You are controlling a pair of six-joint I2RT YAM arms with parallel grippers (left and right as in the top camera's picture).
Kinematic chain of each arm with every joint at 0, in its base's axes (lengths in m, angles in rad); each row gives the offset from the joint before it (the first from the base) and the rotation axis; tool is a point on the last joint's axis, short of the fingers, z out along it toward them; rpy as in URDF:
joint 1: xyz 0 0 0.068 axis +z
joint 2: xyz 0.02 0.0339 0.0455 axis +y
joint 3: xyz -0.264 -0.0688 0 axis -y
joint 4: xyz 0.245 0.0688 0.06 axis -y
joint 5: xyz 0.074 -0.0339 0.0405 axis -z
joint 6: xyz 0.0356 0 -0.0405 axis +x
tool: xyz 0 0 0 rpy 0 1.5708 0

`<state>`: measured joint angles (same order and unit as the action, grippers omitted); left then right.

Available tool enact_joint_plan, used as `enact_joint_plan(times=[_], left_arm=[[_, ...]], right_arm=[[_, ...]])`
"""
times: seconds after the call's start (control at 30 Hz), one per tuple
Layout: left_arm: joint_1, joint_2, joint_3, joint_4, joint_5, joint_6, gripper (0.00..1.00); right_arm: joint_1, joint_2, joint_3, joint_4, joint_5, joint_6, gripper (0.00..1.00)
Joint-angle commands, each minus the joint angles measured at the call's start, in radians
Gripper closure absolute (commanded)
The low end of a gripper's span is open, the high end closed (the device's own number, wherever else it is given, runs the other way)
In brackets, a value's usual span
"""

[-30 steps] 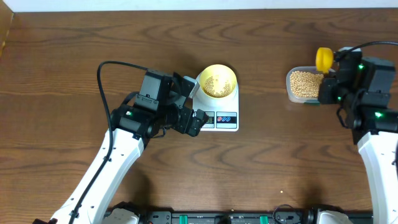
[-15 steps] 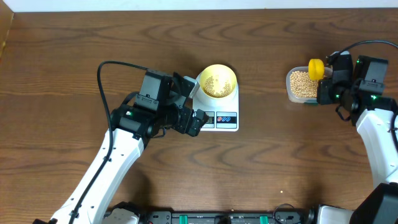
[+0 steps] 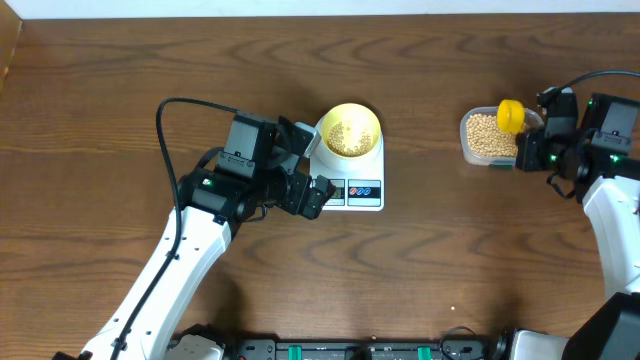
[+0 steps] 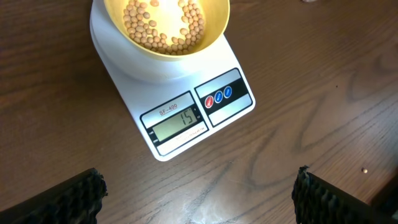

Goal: Scoop item into bowl and weigh 50g on scale
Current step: 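Carry the empty yellow scoop rightward back over the soybean tub, then lower the scoop into the soybean tub with the right gripper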

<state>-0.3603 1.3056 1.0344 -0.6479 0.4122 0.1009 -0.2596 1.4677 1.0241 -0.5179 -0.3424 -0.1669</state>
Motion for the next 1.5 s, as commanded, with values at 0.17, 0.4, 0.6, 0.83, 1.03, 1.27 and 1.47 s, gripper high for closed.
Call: enact_joint_plan(times=[0.17,0.4,0.6,0.83,1.03,1.27,1.47], left_arm=[[-0.001,0.002,0.000,-0.001,-0.006,-0.005,0.02],[-0.001,0.002,0.000,-0.001,-0.006,-0.005,0.02],[-0.001,0.002,0.000,-0.001,-0.006,-0.005,0.02],[-0.001,0.002,0.000,-0.001,-0.006,-0.005,0.02],[-0.001,0.002,0.000,-0.001,-0.006,-0.005,0.02],[-0.001,0.002,0.000,-0.001,-0.006,-0.005,0.02],[-0.001,0.002,0.000,-0.001,-0.006,-0.005,0.02]], right_arm=[[-0.005,0.005,0.126,-0.140,0.119,0.077,0.99],[-0.004,0.094,0.126,-0.148,0.106,0.077,0.99],[-0.005,0.135,0.126,-0.118,0.104,0.077,0.99],[-0.004,0.175,0.126,-0.141,-0.008,0.076,0.99],[-0.005,0.181,0.126,-0.146,-0.085,0.077,0.99],[-0.022,0.182,0.126,-0.171,-0.142,0.107,0.99],[-0.050,0.182,0.119,-0.174,-0.249,0.107,0.99]])
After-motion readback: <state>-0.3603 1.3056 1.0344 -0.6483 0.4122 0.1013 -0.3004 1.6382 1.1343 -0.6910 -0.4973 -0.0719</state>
